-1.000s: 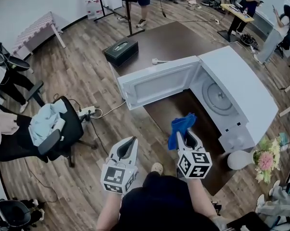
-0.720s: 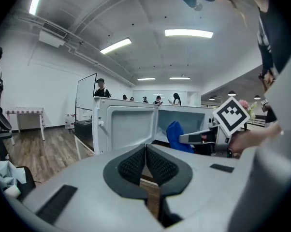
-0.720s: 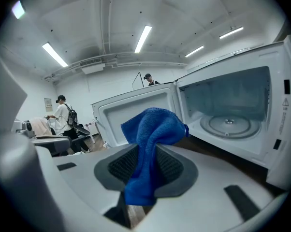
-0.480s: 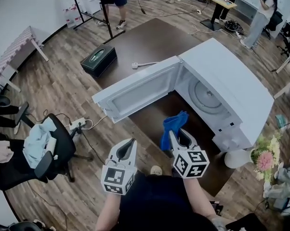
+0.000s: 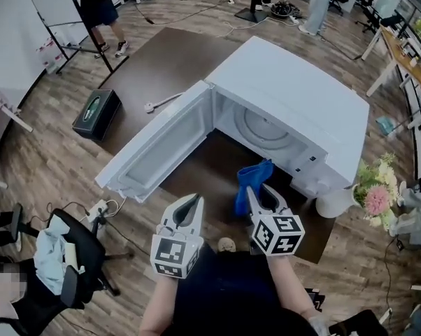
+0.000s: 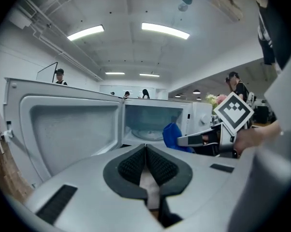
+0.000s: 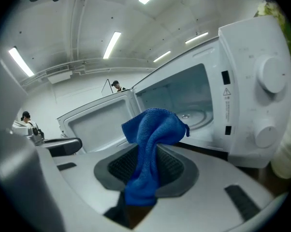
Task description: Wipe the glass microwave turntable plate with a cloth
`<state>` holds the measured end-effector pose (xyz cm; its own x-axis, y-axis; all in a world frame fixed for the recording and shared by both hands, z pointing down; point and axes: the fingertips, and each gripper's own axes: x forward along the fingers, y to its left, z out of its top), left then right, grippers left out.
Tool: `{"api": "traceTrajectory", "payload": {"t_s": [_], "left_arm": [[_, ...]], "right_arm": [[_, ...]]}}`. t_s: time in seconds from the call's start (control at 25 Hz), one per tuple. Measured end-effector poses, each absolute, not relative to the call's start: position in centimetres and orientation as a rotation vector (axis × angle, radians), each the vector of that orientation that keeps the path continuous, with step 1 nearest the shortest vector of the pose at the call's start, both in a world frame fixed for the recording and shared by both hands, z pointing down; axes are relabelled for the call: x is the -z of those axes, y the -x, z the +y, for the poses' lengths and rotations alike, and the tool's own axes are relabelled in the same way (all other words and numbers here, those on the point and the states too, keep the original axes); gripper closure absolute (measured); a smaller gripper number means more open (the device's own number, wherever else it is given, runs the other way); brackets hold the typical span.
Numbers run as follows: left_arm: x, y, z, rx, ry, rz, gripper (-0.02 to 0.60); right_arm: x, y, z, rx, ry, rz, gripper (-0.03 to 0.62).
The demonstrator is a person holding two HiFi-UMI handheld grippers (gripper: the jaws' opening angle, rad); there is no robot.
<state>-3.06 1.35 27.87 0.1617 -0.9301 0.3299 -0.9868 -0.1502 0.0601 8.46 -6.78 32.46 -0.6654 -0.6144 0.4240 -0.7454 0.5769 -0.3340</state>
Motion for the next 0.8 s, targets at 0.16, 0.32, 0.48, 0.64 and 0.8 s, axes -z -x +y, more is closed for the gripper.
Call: {"api": "traceTrajectory", "payload": {"t_s": [0.16, 0.32, 0.48, 0.64, 0.8], "left_arm": [[-28.4, 2.5, -0.3, -0.334, -2.289, -1.692, 0.574], [-28.3, 2.3, -2.1, -0.359, -2.406, -1.536, 0.574], [-28.2, 2.1, -3.5, -0.382, -2.521, -1.385, 0.574], [-28.6, 2.6, -3.8, -0.386, -2.568, -1.282, 0.574], [-29.1, 2.9, -4.2, -0.38, -2.586, -1.235, 0.574]], "right_arm": [[-32.2, -10.2, -7.0, -0.728, -1.304, -2.472, 0.496], [-31.8, -11.3, -6.4, -0.732, -1.462, -2.392, 0.496], [-31.3, -11.6, -6.1, -0.714, -1.609, -2.309, 0.496], [-30.9, -11.1, -6.5, -0.686, -1.701, -2.257, 0.496], [-31.2, -10.3, -7.2, -0.681, -1.716, -2.241, 0.496]]}}
